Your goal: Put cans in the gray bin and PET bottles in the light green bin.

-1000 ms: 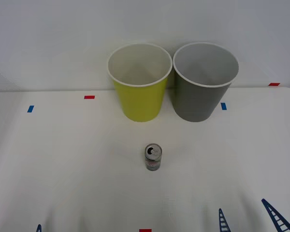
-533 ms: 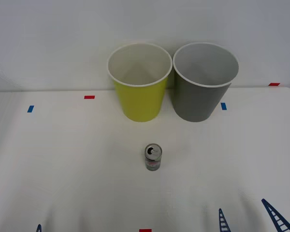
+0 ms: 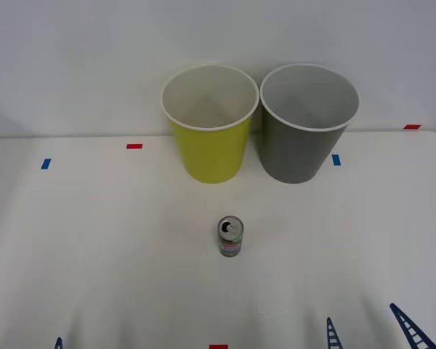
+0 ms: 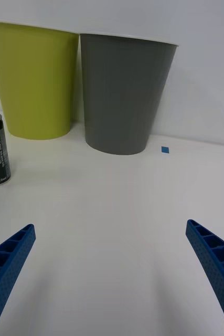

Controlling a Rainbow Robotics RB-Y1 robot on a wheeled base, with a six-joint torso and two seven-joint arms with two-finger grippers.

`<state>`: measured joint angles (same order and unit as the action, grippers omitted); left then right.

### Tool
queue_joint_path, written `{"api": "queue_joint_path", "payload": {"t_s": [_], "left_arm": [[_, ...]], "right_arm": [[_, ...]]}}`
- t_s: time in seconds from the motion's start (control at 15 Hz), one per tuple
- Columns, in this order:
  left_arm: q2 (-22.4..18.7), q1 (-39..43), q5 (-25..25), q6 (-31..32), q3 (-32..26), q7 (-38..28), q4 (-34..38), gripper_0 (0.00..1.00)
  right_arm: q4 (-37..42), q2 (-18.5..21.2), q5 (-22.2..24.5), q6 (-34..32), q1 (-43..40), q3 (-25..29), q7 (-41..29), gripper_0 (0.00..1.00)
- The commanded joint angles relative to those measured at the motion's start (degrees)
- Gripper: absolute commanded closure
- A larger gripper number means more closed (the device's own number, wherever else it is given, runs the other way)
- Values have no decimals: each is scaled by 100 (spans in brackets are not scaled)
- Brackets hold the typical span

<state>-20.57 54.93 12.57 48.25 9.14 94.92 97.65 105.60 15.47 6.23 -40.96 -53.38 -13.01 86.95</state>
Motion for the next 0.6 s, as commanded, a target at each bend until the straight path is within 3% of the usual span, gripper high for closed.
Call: {"api": "queue_joint_path", "payload": {"t_s": [0.07, 0.4, 0.6], "left_arm": [[0, 0, 0, 0, 0, 0, 0, 0], [0, 0, 0, 0, 0, 0, 0, 0], [0, 0, 0, 0, 0, 0, 0, 0]], "right_arm": [[-22, 176, -113, -87, 196, -343, 121, 0], [-22, 615, -623, 141, 758, -1195, 323, 0], [-31, 598, -667, 607, 1268, -1441, 437, 0]]}}
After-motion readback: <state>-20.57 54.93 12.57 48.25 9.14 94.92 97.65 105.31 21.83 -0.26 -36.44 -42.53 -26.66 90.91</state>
